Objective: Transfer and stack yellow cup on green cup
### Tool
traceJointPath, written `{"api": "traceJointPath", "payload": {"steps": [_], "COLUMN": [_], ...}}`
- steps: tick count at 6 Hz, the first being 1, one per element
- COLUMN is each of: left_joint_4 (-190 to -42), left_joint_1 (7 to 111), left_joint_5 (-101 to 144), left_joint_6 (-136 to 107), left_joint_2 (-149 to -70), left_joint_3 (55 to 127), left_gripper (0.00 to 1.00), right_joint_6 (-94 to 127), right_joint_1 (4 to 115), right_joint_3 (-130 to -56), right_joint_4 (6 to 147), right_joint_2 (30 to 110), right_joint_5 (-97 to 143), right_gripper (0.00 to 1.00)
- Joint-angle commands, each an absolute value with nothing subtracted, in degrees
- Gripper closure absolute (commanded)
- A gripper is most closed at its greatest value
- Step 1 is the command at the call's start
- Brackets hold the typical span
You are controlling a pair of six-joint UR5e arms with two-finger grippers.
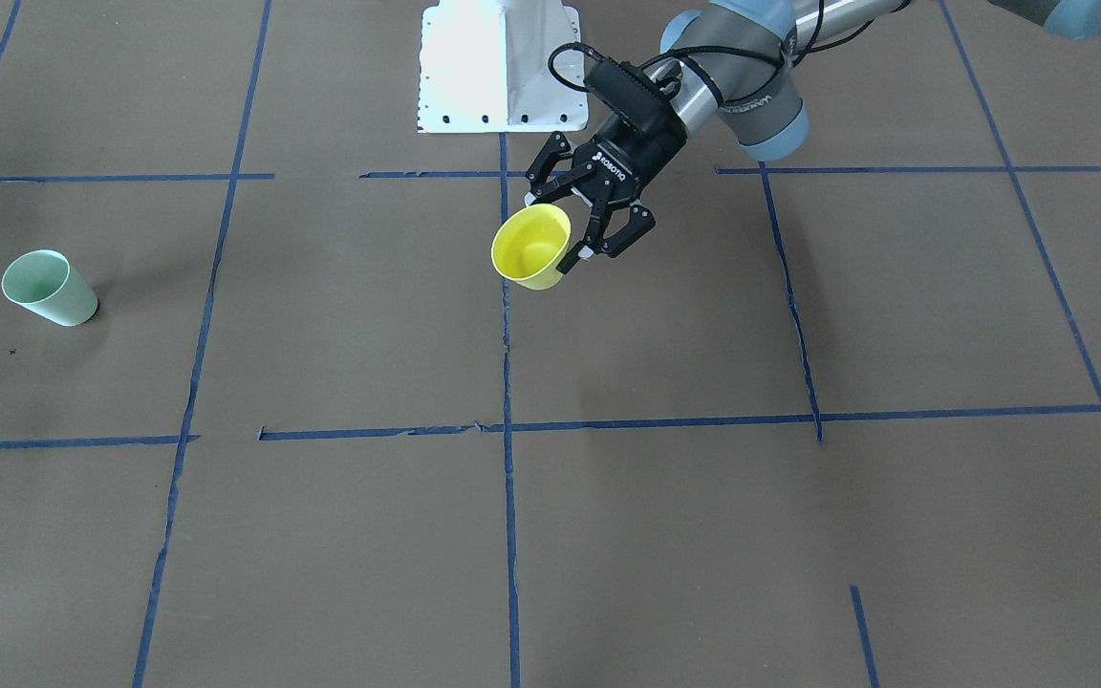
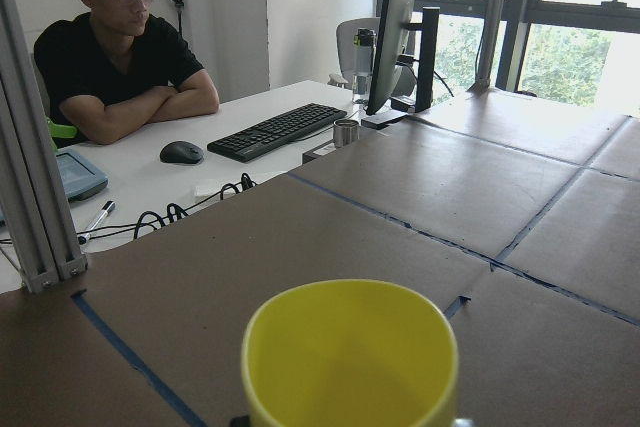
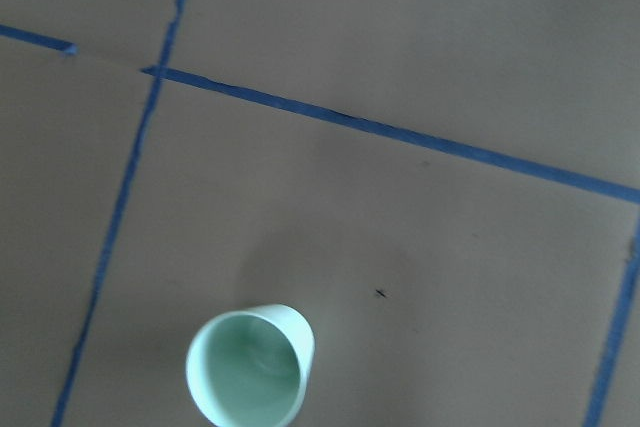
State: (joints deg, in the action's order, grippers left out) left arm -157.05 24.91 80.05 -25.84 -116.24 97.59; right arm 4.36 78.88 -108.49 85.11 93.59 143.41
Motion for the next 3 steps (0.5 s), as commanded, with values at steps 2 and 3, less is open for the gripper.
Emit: {"api": "traceJointPath", "payload": {"steps": [2, 3], "left_joint_4": [-157.67, -159.68], "left_joint_1": [22.6, 22.15], "left_joint_5": [80.07, 79.89], "left_joint_6": [-25.75, -25.75], "left_joint_2": [-116.46, -116.37], "left_joint_3": [97.82, 97.39], "left_gripper": [0.86, 0.86], "right_joint_6": [25.83, 33.67], "right_joint_1": [65.61, 61.22], "right_joint_3": [-109.69, -109.43], "right_joint_4": [85.08, 85.08], "right_joint_2": [76.18, 71.59], "right_joint_5": [144.05, 143.97], "right_gripper": [0.0, 0.0]}}
